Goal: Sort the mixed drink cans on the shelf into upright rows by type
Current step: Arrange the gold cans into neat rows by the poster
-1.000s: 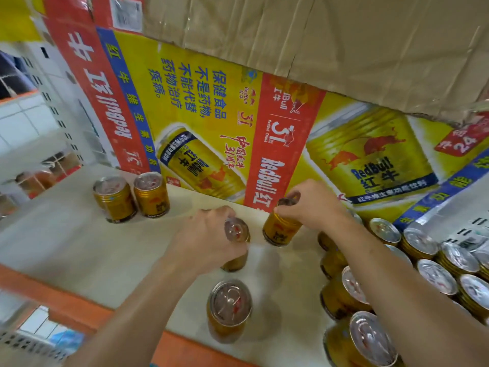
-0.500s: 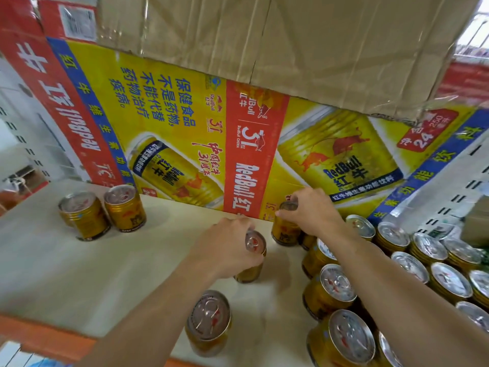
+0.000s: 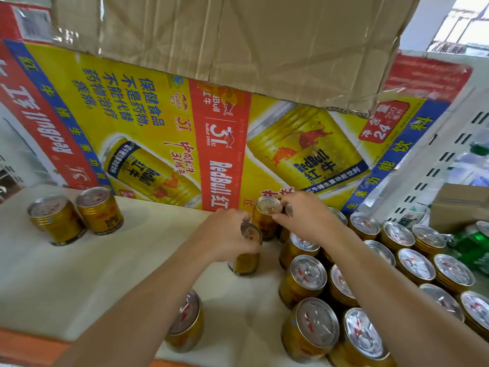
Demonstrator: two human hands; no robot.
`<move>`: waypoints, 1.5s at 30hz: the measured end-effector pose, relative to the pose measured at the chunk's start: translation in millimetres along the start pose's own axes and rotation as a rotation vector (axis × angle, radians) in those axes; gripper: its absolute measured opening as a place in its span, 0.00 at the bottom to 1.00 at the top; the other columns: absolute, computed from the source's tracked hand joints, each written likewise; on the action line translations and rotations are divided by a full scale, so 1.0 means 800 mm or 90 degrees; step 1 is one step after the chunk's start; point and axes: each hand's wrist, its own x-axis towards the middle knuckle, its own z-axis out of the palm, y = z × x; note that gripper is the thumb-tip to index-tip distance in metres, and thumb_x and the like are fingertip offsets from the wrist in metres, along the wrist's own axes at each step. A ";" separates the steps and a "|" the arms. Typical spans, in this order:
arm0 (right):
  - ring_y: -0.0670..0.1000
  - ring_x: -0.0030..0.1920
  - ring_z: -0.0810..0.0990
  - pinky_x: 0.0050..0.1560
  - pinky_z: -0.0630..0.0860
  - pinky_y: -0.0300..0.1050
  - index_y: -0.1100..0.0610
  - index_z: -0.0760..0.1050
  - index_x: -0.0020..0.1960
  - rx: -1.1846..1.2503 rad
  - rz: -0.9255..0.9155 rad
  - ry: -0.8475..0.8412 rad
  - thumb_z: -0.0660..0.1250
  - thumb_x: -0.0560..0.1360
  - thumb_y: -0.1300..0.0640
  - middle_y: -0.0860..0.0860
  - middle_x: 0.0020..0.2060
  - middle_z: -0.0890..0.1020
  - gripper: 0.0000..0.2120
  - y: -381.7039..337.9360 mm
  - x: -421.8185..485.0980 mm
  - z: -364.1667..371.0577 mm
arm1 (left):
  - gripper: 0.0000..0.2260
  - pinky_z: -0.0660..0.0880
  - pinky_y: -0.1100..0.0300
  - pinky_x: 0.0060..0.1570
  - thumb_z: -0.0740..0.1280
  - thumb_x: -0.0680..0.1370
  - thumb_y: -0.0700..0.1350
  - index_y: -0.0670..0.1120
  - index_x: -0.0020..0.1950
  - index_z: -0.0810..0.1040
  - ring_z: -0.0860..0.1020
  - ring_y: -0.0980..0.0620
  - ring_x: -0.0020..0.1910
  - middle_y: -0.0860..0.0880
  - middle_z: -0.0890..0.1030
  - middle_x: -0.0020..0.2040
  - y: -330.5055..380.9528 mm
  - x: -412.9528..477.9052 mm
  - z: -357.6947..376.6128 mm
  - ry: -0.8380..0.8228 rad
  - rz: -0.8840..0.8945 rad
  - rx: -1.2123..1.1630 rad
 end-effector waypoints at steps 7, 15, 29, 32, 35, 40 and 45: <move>0.55 0.60 0.76 0.58 0.75 0.50 0.55 0.74 0.67 0.025 0.019 -0.003 0.66 0.77 0.47 0.54 0.61 0.78 0.21 0.039 -0.047 -0.017 | 0.29 0.75 0.54 0.43 0.72 0.64 0.68 0.47 0.55 0.77 0.76 0.48 0.48 0.48 0.79 0.50 0.037 0.024 0.015 0.017 -0.039 0.080; 0.52 0.55 0.78 0.54 0.73 0.48 0.54 0.73 0.67 0.065 0.003 -0.008 0.65 0.77 0.47 0.52 0.61 0.77 0.20 0.056 -0.077 -0.018 | 0.25 0.72 0.57 0.45 0.74 0.68 0.61 0.49 0.58 0.75 0.77 0.48 0.52 0.47 0.79 0.58 0.049 0.023 0.023 -0.054 -0.012 0.080; 0.55 0.54 0.76 0.47 0.73 0.48 0.57 0.74 0.57 0.051 -0.051 -0.058 0.64 0.77 0.48 0.53 0.53 0.78 0.15 0.062 -0.077 -0.005 | 0.28 0.75 0.53 0.55 0.79 0.67 0.47 0.52 0.64 0.74 0.76 0.50 0.56 0.52 0.78 0.57 0.012 0.015 0.026 -0.031 -0.053 -0.099; 0.55 0.54 0.77 0.50 0.75 0.50 0.57 0.75 0.61 0.065 -0.053 -0.079 0.62 0.79 0.50 0.53 0.54 0.79 0.15 0.062 -0.079 -0.003 | 0.30 0.70 0.60 0.56 0.76 0.70 0.46 0.52 0.70 0.70 0.73 0.52 0.62 0.53 0.75 0.63 0.022 0.010 0.029 -0.012 -0.016 -0.100; 0.56 0.52 0.78 0.47 0.75 0.50 0.57 0.74 0.56 0.067 -0.041 -0.090 0.62 0.78 0.49 0.54 0.51 0.78 0.12 0.060 -0.075 0.002 | 0.34 0.69 0.60 0.50 0.77 0.67 0.56 0.47 0.68 0.69 0.74 0.51 0.58 0.51 0.75 0.59 0.032 0.010 0.041 0.061 -0.079 -0.120; 0.56 0.51 0.78 0.43 0.73 0.48 0.56 0.74 0.58 0.042 -0.032 -0.088 0.66 0.76 0.46 0.56 0.50 0.77 0.16 0.055 -0.070 -0.003 | 0.28 0.75 0.56 0.48 0.79 0.64 0.56 0.49 0.59 0.76 0.77 0.52 0.50 0.50 0.80 0.52 0.032 0.016 0.046 0.065 -0.119 -0.171; 0.56 0.51 0.77 0.43 0.72 0.47 0.54 0.71 0.49 0.031 -0.037 -0.093 0.69 0.74 0.45 0.55 0.48 0.76 0.14 0.056 -0.063 -0.006 | 0.35 0.72 0.57 0.56 0.80 0.64 0.51 0.51 0.67 0.69 0.73 0.52 0.60 0.51 0.75 0.63 0.033 0.019 0.051 0.034 -0.123 -0.249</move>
